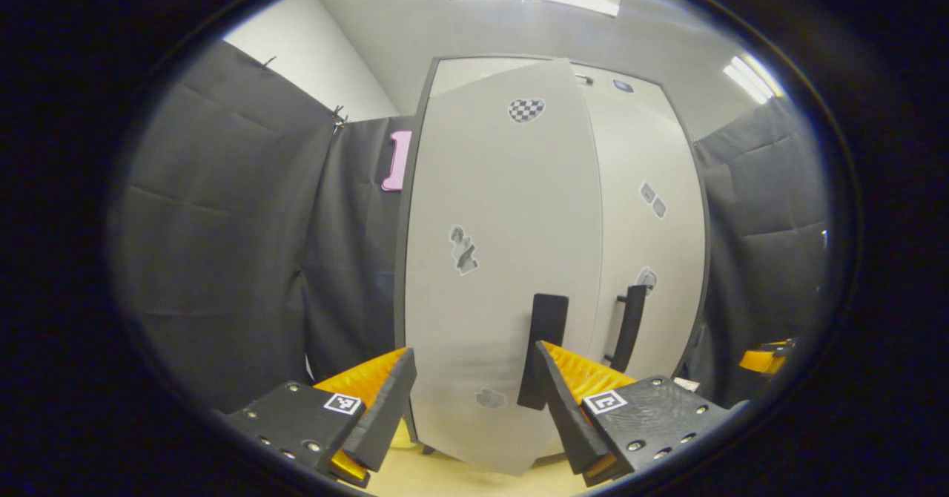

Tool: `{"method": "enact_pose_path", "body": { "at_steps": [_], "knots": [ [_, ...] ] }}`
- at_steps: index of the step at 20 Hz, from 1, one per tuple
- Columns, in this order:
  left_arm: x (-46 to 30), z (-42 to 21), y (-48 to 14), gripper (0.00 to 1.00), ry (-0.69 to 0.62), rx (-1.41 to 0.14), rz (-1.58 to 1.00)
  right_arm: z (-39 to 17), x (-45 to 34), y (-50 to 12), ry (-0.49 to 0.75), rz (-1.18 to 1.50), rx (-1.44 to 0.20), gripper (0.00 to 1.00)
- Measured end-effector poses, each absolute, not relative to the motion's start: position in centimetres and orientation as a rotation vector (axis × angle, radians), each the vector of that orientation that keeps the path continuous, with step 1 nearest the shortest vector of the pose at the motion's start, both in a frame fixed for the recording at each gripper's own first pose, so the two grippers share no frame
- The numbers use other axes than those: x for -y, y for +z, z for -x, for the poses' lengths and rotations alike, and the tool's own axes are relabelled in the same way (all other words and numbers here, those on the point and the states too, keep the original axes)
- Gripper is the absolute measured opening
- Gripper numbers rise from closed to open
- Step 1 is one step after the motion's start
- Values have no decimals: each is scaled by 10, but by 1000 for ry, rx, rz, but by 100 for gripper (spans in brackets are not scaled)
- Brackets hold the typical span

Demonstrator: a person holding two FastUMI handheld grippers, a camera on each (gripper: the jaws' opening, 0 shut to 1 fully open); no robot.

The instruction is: Grab one shoe with the right hand and put it into the shoe cabinet, grab the other shoe with the left hand and put it into the shoe cabinet; then close the right door with the right hand and the left door with the left hand.

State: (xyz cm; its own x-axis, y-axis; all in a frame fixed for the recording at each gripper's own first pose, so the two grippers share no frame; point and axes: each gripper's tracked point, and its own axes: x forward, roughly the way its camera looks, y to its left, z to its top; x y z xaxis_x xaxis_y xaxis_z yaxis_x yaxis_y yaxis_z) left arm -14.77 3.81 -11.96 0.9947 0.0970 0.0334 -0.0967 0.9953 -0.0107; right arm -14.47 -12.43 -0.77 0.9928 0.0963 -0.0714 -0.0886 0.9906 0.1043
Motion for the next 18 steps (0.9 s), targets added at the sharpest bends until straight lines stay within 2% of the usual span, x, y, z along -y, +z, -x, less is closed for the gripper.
{"method": "enact_pose_path", "body": {
  "at_steps": [3, 11, 18],
  "knots": [
    [-36, 179, -126, 91, 26, 27, 45, 167, 110, -2, 59, -70, -58, 98],
    [-70, 252, -162, 91, -7, 41, 60, 229, 76, -22, 27, -26, 21, 98],
    [-86, 274, -179, 91, -31, 10, 14, 247, 54, -35, 25, -31, -12, 98]
  ]
}}
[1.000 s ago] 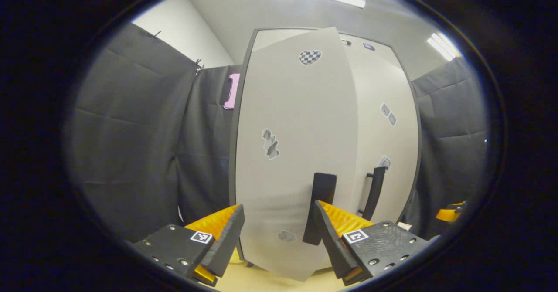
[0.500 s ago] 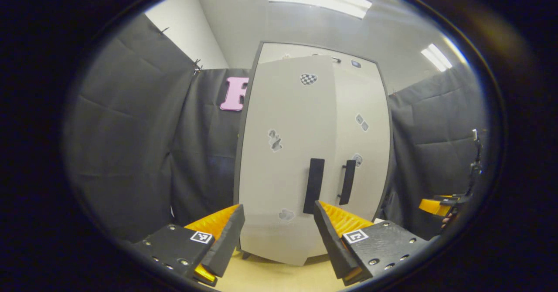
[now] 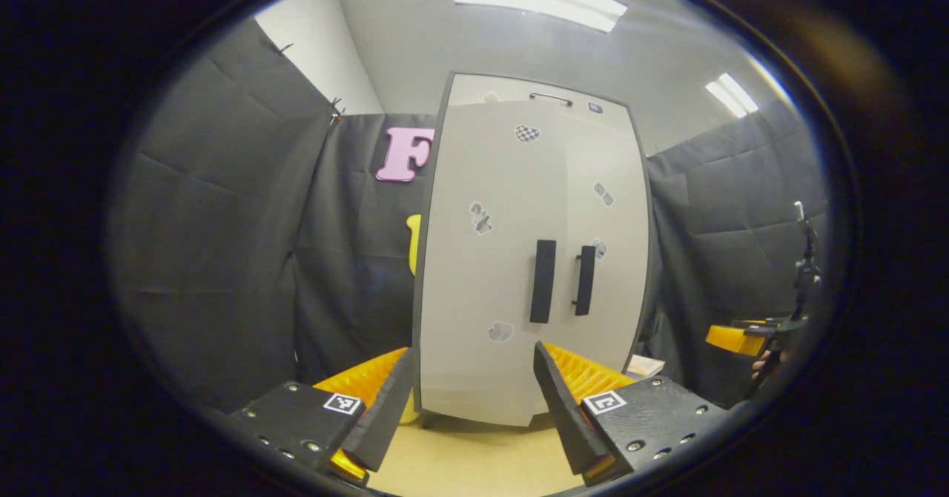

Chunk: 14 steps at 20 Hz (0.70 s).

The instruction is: Grab one shoe with the right hand and put it into the shoe cabinet, grab the other shoe with the left hand and put it into the shoe cabinet; then close the right door with the right hand and the left door with the left hand.

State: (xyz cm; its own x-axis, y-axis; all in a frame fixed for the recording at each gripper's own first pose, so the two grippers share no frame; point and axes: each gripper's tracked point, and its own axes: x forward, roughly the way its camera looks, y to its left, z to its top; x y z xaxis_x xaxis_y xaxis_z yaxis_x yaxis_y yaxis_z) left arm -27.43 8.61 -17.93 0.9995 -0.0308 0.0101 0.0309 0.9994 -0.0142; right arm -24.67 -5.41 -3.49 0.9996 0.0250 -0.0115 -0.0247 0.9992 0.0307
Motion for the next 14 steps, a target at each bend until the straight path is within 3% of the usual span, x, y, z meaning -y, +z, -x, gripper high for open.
{"method": "enact_pose_path", "body": {
  "at_steps": [14],
  "knots": [
    [-81, 297, -212, 91, -28, -43, 70, 266, 52, -42, 54, -2, -40, 98]
  ]
}}
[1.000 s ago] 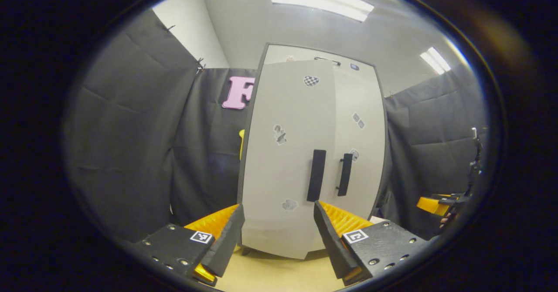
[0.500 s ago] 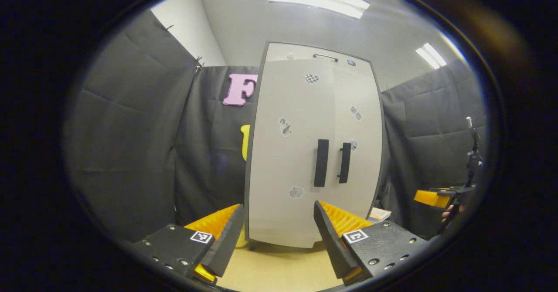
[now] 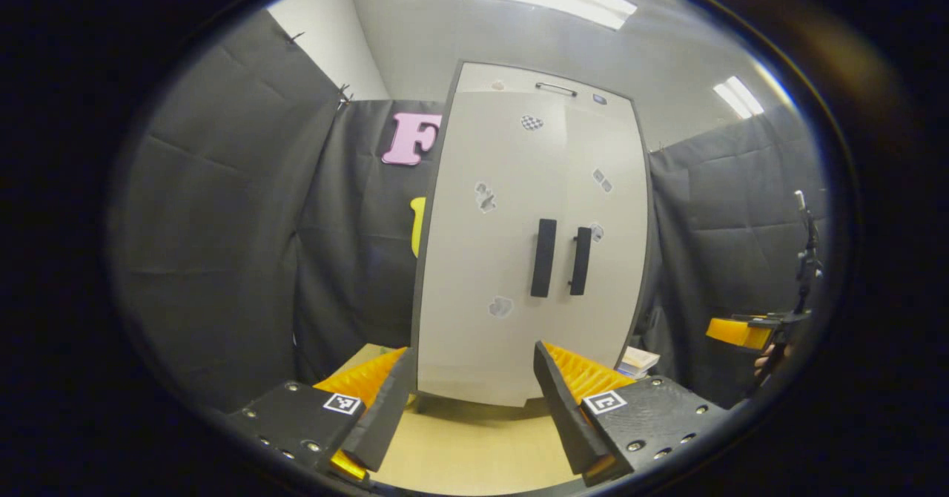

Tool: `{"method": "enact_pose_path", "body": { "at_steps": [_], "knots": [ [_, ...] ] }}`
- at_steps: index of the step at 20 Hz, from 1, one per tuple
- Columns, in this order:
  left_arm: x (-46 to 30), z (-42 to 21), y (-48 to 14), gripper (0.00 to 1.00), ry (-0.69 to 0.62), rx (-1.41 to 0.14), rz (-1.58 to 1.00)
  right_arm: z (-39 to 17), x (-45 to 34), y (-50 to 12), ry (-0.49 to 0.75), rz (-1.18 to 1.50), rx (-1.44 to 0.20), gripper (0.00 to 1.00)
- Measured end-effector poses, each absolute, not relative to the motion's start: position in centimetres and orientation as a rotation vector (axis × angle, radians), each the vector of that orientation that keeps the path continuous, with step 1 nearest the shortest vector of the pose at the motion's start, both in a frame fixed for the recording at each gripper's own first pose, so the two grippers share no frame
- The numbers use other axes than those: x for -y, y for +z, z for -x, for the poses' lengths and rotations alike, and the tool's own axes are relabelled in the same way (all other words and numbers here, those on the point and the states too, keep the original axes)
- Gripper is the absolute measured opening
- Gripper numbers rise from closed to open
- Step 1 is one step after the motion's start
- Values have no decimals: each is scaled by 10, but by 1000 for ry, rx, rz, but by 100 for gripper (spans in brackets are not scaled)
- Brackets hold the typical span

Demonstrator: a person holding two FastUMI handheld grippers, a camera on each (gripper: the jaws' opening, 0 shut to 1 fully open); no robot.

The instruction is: Grab one shoe with the right hand and put it into the shoe cabinet, grab the other shoe with the left hand and put it into the shoe cabinet; then close the right door with the right hand and the left door with the left hand.

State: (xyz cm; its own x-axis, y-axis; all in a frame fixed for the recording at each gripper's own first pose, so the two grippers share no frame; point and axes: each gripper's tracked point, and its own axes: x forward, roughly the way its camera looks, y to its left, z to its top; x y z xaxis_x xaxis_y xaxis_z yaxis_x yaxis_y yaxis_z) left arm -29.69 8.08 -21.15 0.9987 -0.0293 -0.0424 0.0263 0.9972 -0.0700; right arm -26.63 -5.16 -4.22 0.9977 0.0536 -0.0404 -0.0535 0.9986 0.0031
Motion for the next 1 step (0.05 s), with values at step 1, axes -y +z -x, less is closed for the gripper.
{"method": "enact_pose_path", "body": {
  "at_steps": [1],
  "knots": [
    [-81, 299, -210, 90, -26, -42, 68, 266, 52, -44, 51, -6, -46, 98]
  ]
}}
